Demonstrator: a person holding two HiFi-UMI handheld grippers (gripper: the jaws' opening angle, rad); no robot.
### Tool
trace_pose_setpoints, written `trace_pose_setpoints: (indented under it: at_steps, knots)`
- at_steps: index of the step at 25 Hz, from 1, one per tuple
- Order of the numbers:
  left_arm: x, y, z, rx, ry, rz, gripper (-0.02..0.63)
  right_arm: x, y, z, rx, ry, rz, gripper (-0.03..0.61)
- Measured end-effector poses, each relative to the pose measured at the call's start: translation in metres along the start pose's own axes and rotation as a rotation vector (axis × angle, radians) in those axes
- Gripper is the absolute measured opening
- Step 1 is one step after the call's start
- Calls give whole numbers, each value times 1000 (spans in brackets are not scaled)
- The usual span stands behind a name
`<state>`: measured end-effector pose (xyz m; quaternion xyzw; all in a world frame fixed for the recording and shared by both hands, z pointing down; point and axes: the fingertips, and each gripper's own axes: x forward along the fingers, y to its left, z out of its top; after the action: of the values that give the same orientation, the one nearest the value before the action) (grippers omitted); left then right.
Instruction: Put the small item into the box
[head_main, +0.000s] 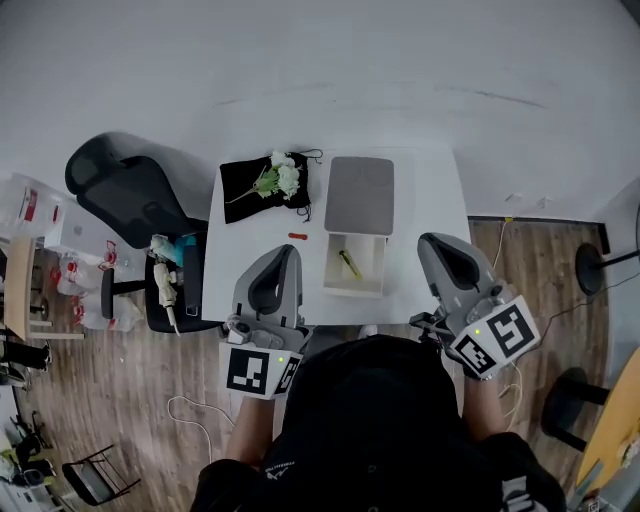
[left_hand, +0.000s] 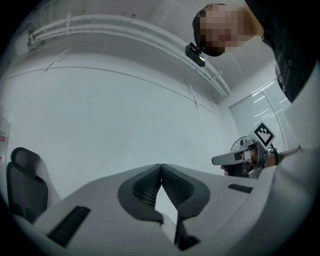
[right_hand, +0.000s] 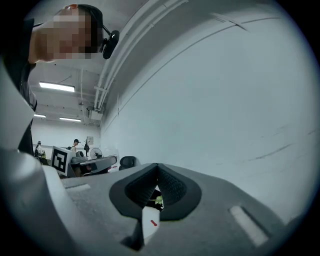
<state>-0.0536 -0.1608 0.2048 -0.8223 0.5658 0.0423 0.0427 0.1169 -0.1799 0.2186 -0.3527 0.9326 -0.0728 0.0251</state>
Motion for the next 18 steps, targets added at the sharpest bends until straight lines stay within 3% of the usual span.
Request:
trace_pose_setpoints:
  at_steps: [4, 18]
  knots:
    - [-4, -2, -3, -1, 6, 1, 5, -4, -2, 3, 0, -17, -25, 5]
    - [-5, -3, -5, -5, 9, 14, 5, -2, -5, -7, 45, 5, 9, 5]
